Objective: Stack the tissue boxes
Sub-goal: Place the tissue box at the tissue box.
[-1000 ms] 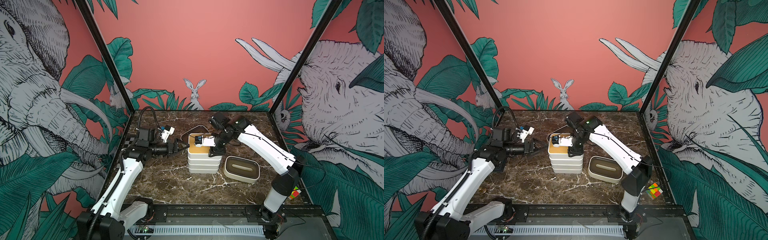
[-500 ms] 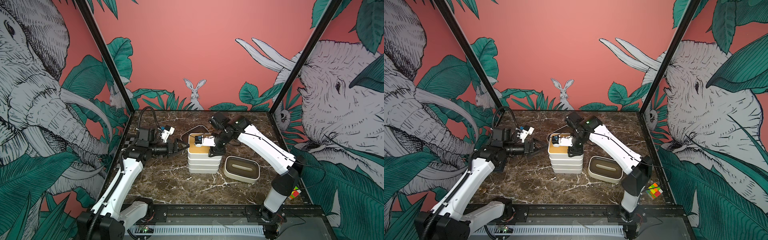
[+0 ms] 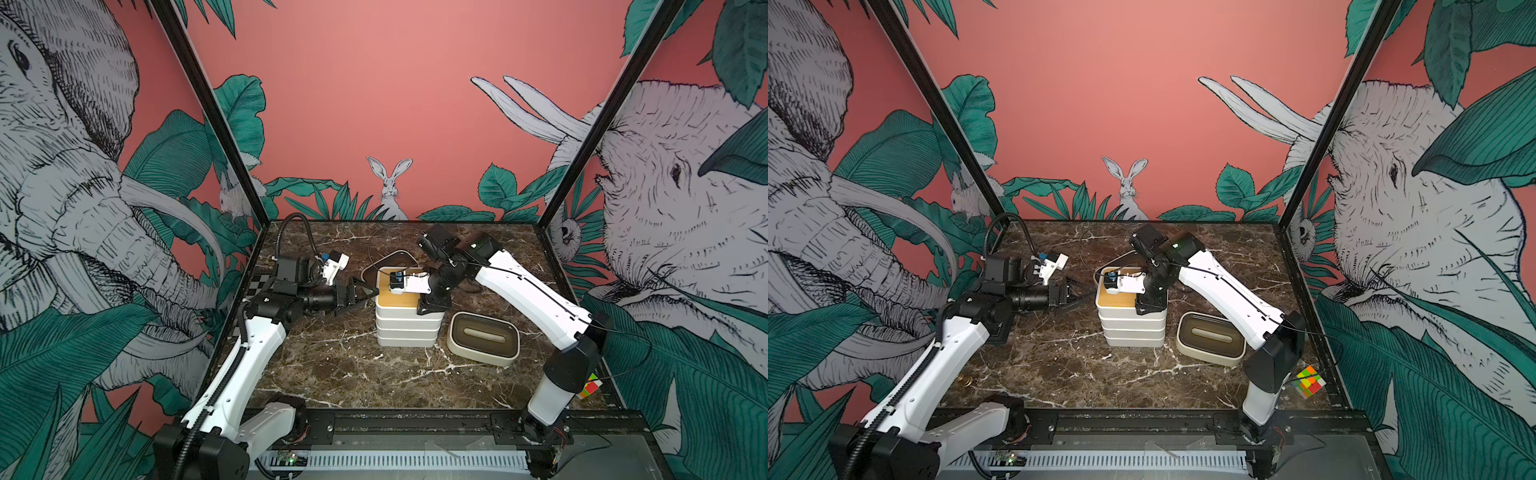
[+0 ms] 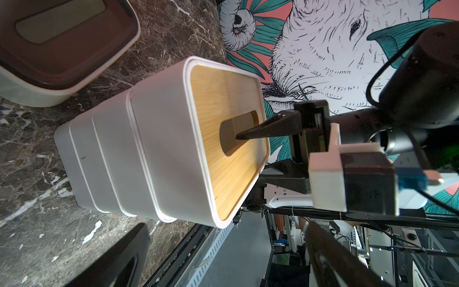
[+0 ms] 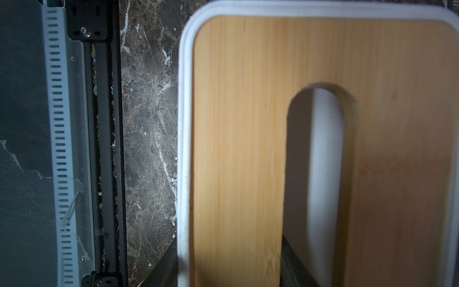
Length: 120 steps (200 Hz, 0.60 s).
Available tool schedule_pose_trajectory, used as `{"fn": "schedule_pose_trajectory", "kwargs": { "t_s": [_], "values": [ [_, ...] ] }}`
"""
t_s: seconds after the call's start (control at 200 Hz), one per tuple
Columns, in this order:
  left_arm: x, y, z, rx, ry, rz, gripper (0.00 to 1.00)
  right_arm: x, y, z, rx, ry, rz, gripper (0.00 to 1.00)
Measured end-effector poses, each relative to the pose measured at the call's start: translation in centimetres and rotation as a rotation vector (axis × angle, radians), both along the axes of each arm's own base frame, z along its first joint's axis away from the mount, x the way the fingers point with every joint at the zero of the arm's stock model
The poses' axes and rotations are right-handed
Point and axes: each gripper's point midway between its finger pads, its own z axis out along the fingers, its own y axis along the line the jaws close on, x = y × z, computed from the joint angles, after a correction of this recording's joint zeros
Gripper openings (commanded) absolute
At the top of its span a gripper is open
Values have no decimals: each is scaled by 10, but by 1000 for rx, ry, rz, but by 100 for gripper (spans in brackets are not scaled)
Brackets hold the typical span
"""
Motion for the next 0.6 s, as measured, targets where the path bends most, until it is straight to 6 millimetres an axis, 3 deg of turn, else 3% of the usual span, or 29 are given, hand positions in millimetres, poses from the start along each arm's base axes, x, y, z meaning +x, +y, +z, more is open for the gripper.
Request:
{"fn": "schedule_pose_trajectory", "kwargs": {
  "t_s": [0.6],
  "values": [
    [2,1,-2,11,-1,12,100,0,0,0,0,0,0,47]
  ]
}}
